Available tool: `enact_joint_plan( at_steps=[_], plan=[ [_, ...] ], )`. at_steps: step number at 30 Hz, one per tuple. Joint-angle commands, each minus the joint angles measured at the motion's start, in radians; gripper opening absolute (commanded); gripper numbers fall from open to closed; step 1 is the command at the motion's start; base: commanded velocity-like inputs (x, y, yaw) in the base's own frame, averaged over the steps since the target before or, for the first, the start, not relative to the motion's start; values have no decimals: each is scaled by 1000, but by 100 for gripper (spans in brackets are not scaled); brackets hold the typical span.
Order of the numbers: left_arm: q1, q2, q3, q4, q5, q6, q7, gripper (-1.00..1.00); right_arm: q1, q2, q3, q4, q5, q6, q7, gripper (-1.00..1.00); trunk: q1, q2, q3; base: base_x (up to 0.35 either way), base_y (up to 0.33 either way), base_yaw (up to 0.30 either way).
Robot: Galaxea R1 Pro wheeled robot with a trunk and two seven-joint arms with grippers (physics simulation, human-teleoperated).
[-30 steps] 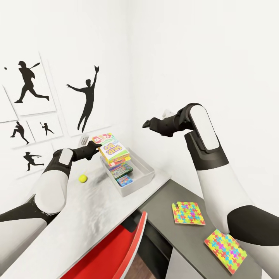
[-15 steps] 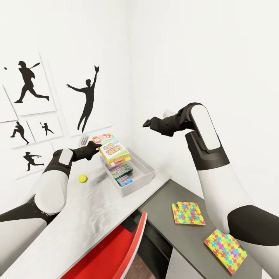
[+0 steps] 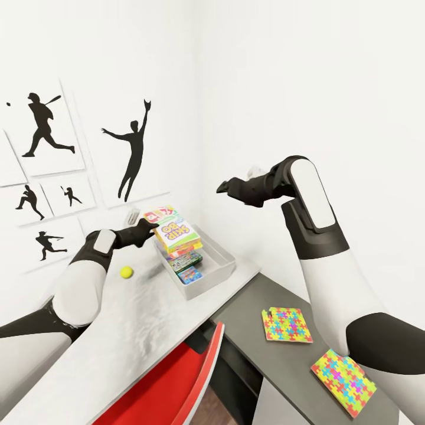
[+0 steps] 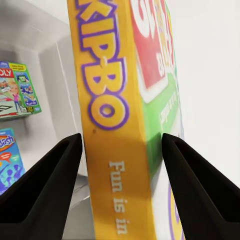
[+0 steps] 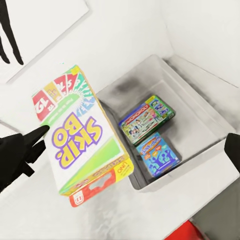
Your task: Put all the toys in the child's room - the three board games (two on the bed and one on the table), the two jigsaw puzzles on the table, and the tennis ball on the table - inside the toy box on the table in the child's room.
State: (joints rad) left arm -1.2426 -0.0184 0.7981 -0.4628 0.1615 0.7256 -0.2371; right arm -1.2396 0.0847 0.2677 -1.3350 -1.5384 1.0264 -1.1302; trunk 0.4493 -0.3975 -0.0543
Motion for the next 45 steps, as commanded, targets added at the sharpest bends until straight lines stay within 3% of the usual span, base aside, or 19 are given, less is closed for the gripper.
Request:
enact_joint_plan(
  at_steps=[1, 7, 13, 21, 27, 45],
  plan=[
    [-1, 0, 7, 16, 3, -15, 1, -100, -1, 1, 1, -1, -8, 6, -11, 100, 1, -2, -2, 0, 0, 0],
    [-2, 6, 6, 111, 6, -76, 1, -100, -2, 2, 1, -8, -8, 8, -15, 100, 1, -2, -2, 0, 0, 0],
    [-2, 2, 6, 137, 7, -94, 1, -100, -9, 5, 4, -16, -9, 14, -38, 100, 1, -2, -2, 0, 0, 0],
    [-2, -1, 5, 162, 4, -134, 3, -100, -13, 23, 62, -47, -8, 17, -116, 100, 1, -2, -2, 0, 0, 0],
    [-3, -1, 8, 209, 6, -211, 98, -100, -12, 26, 68, -69, -8, 14, -120, 100, 1, -2, -2, 0, 0, 0],
    [-3, 1, 11, 221, 6, -226, 120, -100, -11, 27, 69, -105, -8, 15, -122, 100, 1, -2, -2, 0, 0, 0]
  ],
)
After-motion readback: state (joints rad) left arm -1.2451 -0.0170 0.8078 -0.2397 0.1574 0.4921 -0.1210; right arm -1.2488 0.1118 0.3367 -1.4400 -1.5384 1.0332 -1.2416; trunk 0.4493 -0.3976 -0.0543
